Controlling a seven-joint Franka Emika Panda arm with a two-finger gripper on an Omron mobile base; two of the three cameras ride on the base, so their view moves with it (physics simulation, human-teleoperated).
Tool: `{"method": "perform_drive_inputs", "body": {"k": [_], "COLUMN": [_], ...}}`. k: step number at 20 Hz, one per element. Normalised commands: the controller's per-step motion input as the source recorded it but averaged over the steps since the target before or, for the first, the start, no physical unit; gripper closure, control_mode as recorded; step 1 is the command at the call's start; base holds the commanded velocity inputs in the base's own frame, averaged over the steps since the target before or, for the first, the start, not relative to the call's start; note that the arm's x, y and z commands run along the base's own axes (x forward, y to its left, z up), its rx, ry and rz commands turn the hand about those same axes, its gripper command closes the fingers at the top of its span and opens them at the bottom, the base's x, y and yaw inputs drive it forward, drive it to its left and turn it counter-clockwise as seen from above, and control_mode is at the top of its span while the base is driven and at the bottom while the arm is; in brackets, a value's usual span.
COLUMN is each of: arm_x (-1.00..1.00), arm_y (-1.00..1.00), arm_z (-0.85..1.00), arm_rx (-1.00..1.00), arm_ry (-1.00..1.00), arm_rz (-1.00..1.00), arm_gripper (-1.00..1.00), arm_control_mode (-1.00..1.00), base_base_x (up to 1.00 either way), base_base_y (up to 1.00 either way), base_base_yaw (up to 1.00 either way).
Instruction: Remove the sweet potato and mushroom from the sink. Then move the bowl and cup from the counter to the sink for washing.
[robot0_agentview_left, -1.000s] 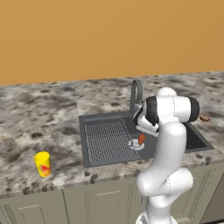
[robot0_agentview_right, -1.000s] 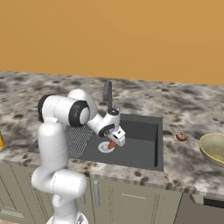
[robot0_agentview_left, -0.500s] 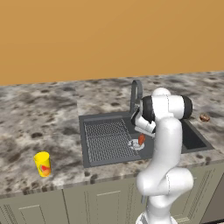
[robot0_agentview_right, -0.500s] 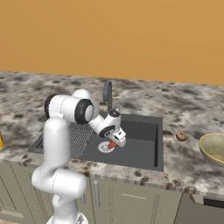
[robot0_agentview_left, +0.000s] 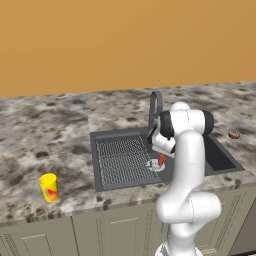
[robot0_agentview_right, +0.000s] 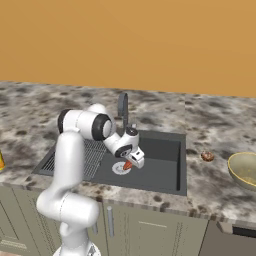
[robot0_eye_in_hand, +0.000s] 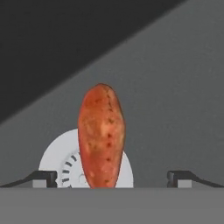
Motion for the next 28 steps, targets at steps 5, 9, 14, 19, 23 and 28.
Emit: {"method": "perform_drive_inputs", "body": {"k": [5,9,14,19,23,28], "arm_x": [0.28,0.27,0.26,0.24,0.12,0.06], "arm_y": [0.0,0.0,0.0,0.0,-0.01,0.0], "arm_z": [-0.24,-0.25,-0.27,-0.27,-0.25,-0.24], "arm_rx": [0.0,0.0,0.0,0.0,0.0,0.0], "arm_ry": [0.0,0.0,0.0,0.0,0.02,0.03], "arm_rz": [0.0,0.0,0.0,0.0,0.0,-0.01], "arm_gripper": [-1.0,-1.0,-1.0,-1.0,-1.0,-1.0], "arm_control_mode": [-1.0,-1.0,-1.0,-1.0,-1.0,-1.0], "base_base_x": [0.0,0.0,0.0,0.0,0.0,0.0], "base_base_y": [0.0,0.0,0.0,0.0,0.0,0.0], "base_base_yaw": [0.0,0.0,0.0,0.0,0.0,0.0]}}
